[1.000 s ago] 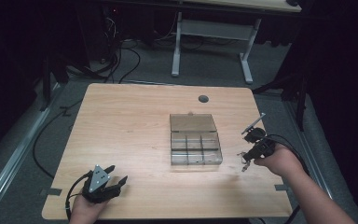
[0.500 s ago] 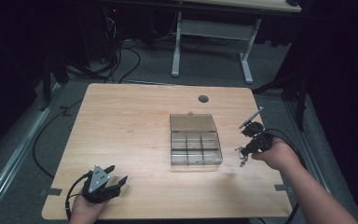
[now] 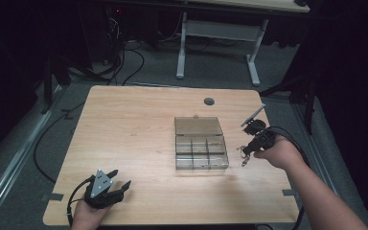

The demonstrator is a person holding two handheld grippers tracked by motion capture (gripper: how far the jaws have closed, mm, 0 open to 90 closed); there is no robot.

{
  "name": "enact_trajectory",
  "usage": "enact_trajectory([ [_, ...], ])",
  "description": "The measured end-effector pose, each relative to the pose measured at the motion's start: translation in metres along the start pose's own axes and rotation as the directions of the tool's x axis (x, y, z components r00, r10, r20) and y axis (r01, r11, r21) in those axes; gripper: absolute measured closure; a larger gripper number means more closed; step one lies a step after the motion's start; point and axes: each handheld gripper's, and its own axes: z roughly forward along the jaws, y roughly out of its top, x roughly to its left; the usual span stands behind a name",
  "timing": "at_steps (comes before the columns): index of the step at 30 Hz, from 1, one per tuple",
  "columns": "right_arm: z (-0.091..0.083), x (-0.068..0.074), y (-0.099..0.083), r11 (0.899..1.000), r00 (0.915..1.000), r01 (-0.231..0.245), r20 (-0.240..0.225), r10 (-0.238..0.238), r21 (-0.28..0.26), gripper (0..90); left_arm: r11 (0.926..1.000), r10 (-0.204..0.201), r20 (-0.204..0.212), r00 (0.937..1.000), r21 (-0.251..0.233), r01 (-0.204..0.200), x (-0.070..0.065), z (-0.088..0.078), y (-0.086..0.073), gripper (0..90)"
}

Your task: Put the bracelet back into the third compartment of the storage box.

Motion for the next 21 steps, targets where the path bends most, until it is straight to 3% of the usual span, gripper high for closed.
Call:
enact_trajectory([
  [11, -0.008, -0.001, 0.019, 1.000, 0.9999, 0.015, -0.008, -0.015, -0.023, 83.2, 1.0000, -0.004, 0.003, 1.0000, -0.001, 0.004, 0.000, 0.000, 0.000, 37.2],
  [21, -0.007, 0.008, 0.046, 0.998, 0.9983, 0.053, -0.020, -0.054, -0.029, 83.2, 1.0000, -0.009, 0.005, 0.9999, -0.001, 0.009, 0.001, 0.000, 0.000, 37.1],
])
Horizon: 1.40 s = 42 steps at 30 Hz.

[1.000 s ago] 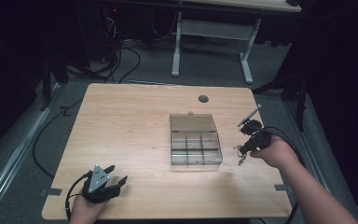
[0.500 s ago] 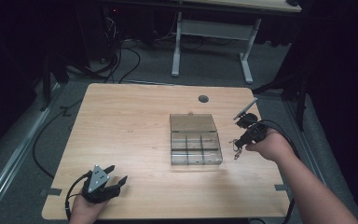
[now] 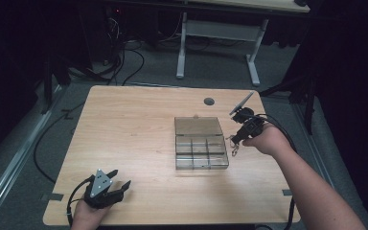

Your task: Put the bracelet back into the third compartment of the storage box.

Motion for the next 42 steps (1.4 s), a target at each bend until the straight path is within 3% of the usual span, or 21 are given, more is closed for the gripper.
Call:
enact_trajectory([
  [14, 0.009, 0.009, 0.031, 0.999, 0.9994, 0.032, -0.014, -0.032, -0.001, 83.1, 1.0000, -0.001, -0.003, 1.0000, -0.006, 0.001, 0.000, 0.000, 0.000, 37.1],
  [21, 0.020, 0.014, 0.045, 0.998, 0.9977, 0.064, -0.020, -0.064, -0.001, 83.1, 1.0000, 0.000, -0.002, 1.0000, -0.009, 0.000, 0.000, 0.000, 0.000, 37.1],
  [26, 0.033, 0.013, 0.054, 0.998, 0.9979, 0.058, -0.030, -0.057, 0.021, 83.1, 1.0000, -0.004, -0.002, 1.0000, -0.009, 0.004, 0.001, -0.001, -0.001, 37.0],
  [42, 0.063, 0.004, 0.053, 0.997, 0.9976, 0.056, -0.044, -0.053, 0.061, 83.0, 1.0000, 0.000, 0.004, 1.0000, -0.008, 0.000, 0.001, -0.001, -0.001, 37.0],
])
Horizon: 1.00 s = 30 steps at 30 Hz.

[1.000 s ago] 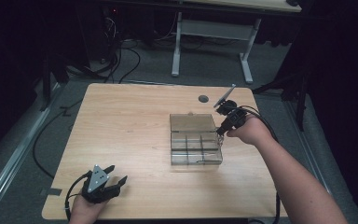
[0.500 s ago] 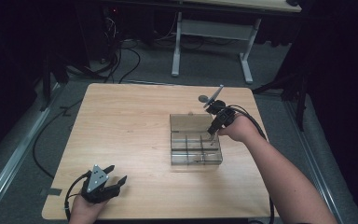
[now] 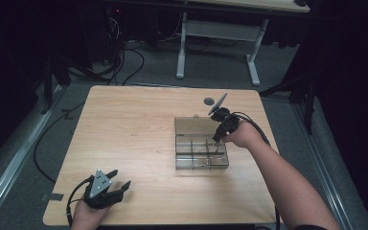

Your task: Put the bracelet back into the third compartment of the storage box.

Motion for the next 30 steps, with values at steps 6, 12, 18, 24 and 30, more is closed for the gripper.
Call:
enact_trajectory([
  [6, 0.015, 0.000, -0.005, 1.000, 0.9997, -0.019, -0.013, 0.019, 0.023, 83.0, 1.0000, -0.001, -0.001, 1.0000, -0.003, 0.001, 0.000, 0.000, 0.000, 37.0],
  [12, 0.028, -0.001, -0.008, 0.998, 0.9985, -0.044, -0.029, 0.046, 0.049, 82.8, 1.0000, -0.001, 0.001, 1.0000, -0.001, 0.001, 0.000, 0.000, 0.000, 37.0],
  [18, 0.040, -0.003, -0.011, 0.999, 0.9985, -0.038, -0.037, 0.040, 0.033, 82.3, 1.0000, -0.001, 0.002, 1.0000, -0.001, 0.001, 0.000, 0.000, 0.000, 37.0],
  [24, 0.039, -0.002, -0.010, 0.998, 0.9976, -0.059, -0.036, 0.060, 0.017, 73.3, 1.0000, 0.000, 0.000, 1.0000, -0.002, 0.000, 0.000, 0.000, 0.000, 37.0],
  [30, 0.030, 0.000, -0.009, 0.997, 0.9969, -0.073, -0.029, 0.073, -0.002, 71.6, 1.0000, 0.000, 0.001, 1.0000, -0.002, 0.000, -0.001, 0.001, 0.000, 37.0],
])
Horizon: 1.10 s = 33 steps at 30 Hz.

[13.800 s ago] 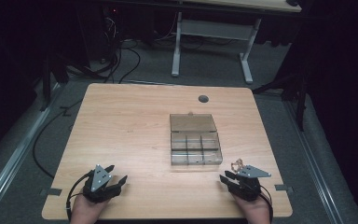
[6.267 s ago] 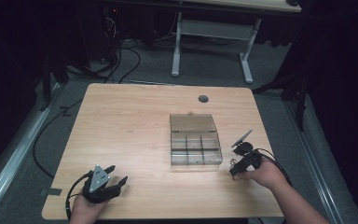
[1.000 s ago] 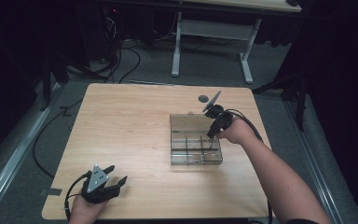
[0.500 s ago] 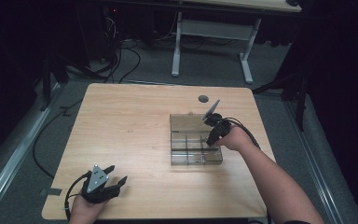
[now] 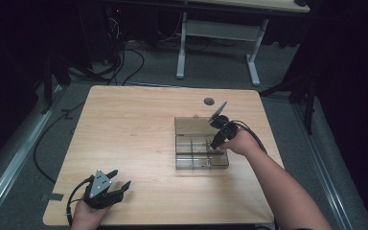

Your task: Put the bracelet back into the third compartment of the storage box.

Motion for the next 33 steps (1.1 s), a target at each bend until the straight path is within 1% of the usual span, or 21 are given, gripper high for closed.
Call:
enact_trajectory([
  [1, -0.002, 0.000, 0.000, 1.000, 1.0000, 0.006, 0.000, -0.006, -0.003, 71.6, 1.0000, 0.000, 0.000, 1.0000, 0.000, 0.000, 0.000, 0.000, 0.000, 37.0],
  [2, -0.006, 0.002, 0.000, 1.000, 1.0000, 0.000, 0.002, 0.000, -0.005, 71.6, 1.0000, 0.000, 0.000, 1.0000, 0.000, 0.000, 0.000, 0.000, 0.000, 37.0],
  [4, -0.014, 0.003, 0.001, 1.000, 0.9998, 0.019, 0.011, -0.019, -0.024, 71.5, 1.0000, 0.001, 0.000, 1.0000, 0.001, -0.001, 0.000, 0.000, 0.000, 37.0],
  [5, -0.016, 0.003, 0.001, 0.999, 0.9996, 0.022, 0.017, -0.021, -0.024, 71.2, 1.0000, 0.000, -0.001, 1.0000, 0.001, 0.000, 0.000, 0.000, 0.000, 37.0],
  [6, -0.019, 0.003, 0.001, 0.999, 0.9996, 0.026, 0.015, -0.025, -0.036, 71.2, 1.0000, 0.002, -0.001, 1.0000, 0.002, -0.002, 0.000, 0.000, 0.000, 37.0],
  [7, -0.019, 0.003, 0.001, 0.999, 0.9996, 0.026, 0.015, -0.025, -0.036, 71.2, 1.0000, 0.002, -0.001, 1.0000, 0.002, -0.002, 0.000, 0.000, 0.000, 37.0],
  [8, -0.022, 0.005, 0.001, 0.999, 0.9998, 0.006, 0.017, -0.005, -0.037, 71.2, 1.0000, 0.006, -0.002, 1.0000, 0.004, -0.006, 0.000, 0.000, 0.000, 37.0],
  [9, -0.025, 0.006, 0.000, 0.999, 0.9998, 0.002, 0.021, -0.001, -0.040, 71.2, 1.0000, 0.007, -0.002, 1.0000, 0.004, -0.007, 0.000, 0.000, 0.000, 37.0],
  [11, -0.029, 0.005, -0.001, 0.999, 0.9994, 0.020, 0.030, -0.018, -0.050, 71.2, 1.0000, 0.005, -0.002, 1.0000, 0.001, -0.005, 0.000, 0.000, 0.000, 37.0],
  [12, -0.031, 0.005, -0.003, 0.999, 0.9996, 0.008, 0.029, -0.007, -0.051, 71.2, 1.0000, 0.005, -0.001, 1.0000, 0.002, -0.005, 0.000, 0.000, 0.000, 37.0],
  [14, -0.036, 0.003, -0.008, 0.997, 0.9989, 0.020, 0.043, -0.017, -0.071, 72.4, 1.0000, 0.006, 0.000, 1.0000, 0.005, -0.006, 0.000, 0.000, 0.000, 37.0],
  [15, -0.036, 0.003, -0.008, 0.997, 0.9989, 0.020, 0.043, -0.017, -0.071, 72.4, 1.0000, 0.006, 0.000, 1.0000, 0.005, -0.006, 0.000, 0.000, 0.000, 37.0],
  [17, -0.039, 0.003, -0.012, 0.997, 0.9988, -0.007, 0.048, 0.011, -0.073, 75.1, 0.9999, 0.007, 0.000, 1.0000, 0.007, -0.007, 0.000, 0.000, 0.000, 37.1],
  [18, -0.040, 0.001, -0.014, 0.997, 0.9988, 0.005, 0.048, -0.001, -0.078, 76.3, 0.9999, 0.008, 0.000, 1.0000, 0.008, -0.008, 0.000, 0.000, 0.000, 37.0],
  [20, -0.042, 0.000, -0.020, 0.997, 0.9987, -0.003, 0.050, 0.007, -0.080, 78.6, 0.9999, 0.008, -0.001, 1.0000, 0.009, -0.008, 0.000, 0.000, 0.000, 37.0],
  [21, -0.042, -0.002, -0.021, 0.996, 0.9984, 0.018, 0.054, -0.014, -0.086, 79.2, 0.9999, 0.007, -0.002, 1.0000, 0.009, -0.007, 0.000, 0.000, 0.000, 37.0],
  [25, -0.042, -0.003, -0.031, 0.997, 0.9986, -0.023, 0.045, 0.026, -0.072, 79.5, 0.9999, 0.008, -0.002, 1.0000, 0.010, -0.008, 0.000, 0.000, 0.000, 37.1],
  [26, -0.042, -0.005, -0.034, 0.997, 0.9986, -0.005, 0.052, 0.009, -0.082, 79.5, 0.9999, 0.007, -0.001, 1.0000, 0.010, -0.007, 0.000, 0.000, 0.000, 37.2],
  [29, -0.043, -0.009, -0.042, 0.996, 0.9982, -0.023, 0.053, 0.028, -0.090, 79.9, 0.9999, 0.007, -0.001, 1.0000, 0.010, -0.007, 0.000, 0.000, 0.000, 37.1],
  [30, -0.043, -0.011, -0.048, 0.995, 0.9977, -0.031, 0.058, 0.037, -0.091, 79.9, 0.9999, 0.008, -0.001, 1.0000, 0.010, -0.008, 0.000, 0.000, 0.000, 37.2],
  [33, -0.043, -0.013, -0.053, 0.996, 0.9974, -0.039, 0.058, 0.044, -0.086, 79.7, 0.9999, 0.009, 0.000, 1.0000, 0.011, -0.009, -0.001, 0.000, 0.000, 37.2],
])
